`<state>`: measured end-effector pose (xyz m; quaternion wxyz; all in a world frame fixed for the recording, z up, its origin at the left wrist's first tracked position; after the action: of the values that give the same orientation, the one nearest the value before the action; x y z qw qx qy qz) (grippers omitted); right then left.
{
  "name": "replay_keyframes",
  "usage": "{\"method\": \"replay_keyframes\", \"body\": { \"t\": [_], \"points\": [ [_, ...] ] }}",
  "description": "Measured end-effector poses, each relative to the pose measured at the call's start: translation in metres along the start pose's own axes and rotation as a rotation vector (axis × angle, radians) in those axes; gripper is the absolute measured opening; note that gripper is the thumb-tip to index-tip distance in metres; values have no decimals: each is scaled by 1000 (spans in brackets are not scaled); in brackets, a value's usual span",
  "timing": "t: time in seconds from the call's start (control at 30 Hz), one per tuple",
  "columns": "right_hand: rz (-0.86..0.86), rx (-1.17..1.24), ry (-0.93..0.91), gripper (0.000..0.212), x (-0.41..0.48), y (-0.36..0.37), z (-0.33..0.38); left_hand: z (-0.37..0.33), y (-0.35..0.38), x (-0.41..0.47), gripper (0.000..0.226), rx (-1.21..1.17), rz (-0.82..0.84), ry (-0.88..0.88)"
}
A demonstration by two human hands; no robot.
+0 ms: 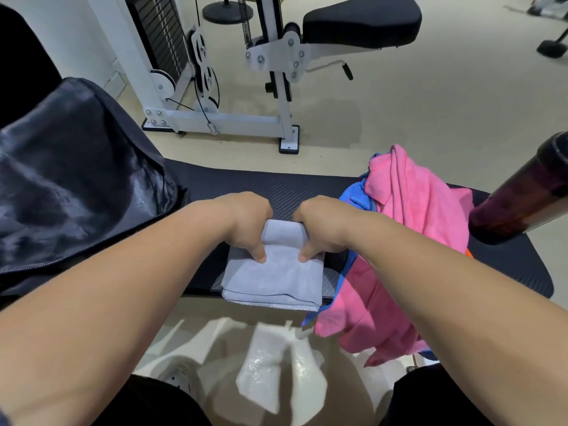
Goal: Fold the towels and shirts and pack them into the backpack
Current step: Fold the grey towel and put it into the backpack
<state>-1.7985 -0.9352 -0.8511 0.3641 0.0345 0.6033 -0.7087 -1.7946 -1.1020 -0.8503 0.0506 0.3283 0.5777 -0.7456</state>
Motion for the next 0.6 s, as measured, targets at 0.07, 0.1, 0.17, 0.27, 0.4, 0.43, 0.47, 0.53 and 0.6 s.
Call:
{"method": "replay_keyframes", "body": {
  "t": [0.07, 0.1, 0.17, 0.27, 0.4, 0.43, 0.47, 0.53, 0.6],
  "points": [
    [8, -21, -22, 48, 0, -2, -2, 0, 0, 0, 43, -1, 2, 30],
    [-3, -38, -32, 48, 0, -3, -2, -1, 0, 1, 41, -6, -15, 34],
    [-82, -78, -41, 43, 3, -6, -6, 1, -2, 5, 37, -15, -109, 9],
    [-351, -116, -31, 31, 5, -13, -12, 5, -6, 12, 27, 44, -377, -97],
    [-564, -80, 2, 32, -3, -9, -14, -2, -1, 6, 24, 86, -572, -200],
    [-561, -20, -8, 38, -9, -4, -13, -5, 3, 0, 28, 74, -577, -193],
    [-550, 42, -30, 49, -16, 3, -12, -9, 10, -6, 35, 54, -583, -174],
    [-544, 127, -88, 71, -36, 20, -9, -15, 24, -23, 56, 10, -624, -113],
    [-534, 142, -121, 85, -57, 38, -6, -21, 39, -43, 84, -4, -619, -67]
  ]
}}
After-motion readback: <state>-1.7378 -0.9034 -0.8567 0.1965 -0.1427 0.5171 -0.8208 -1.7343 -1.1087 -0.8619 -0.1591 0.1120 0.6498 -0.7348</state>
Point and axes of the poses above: each hand's wrist, its own x-axis towards the middle knuckle, its own y-axis out of the palm, z = x × y, the point moved 1 cm from there along x, towards the middle knuckle, and after that the axes turned 13 degrees about x, right-handed, at the moved point
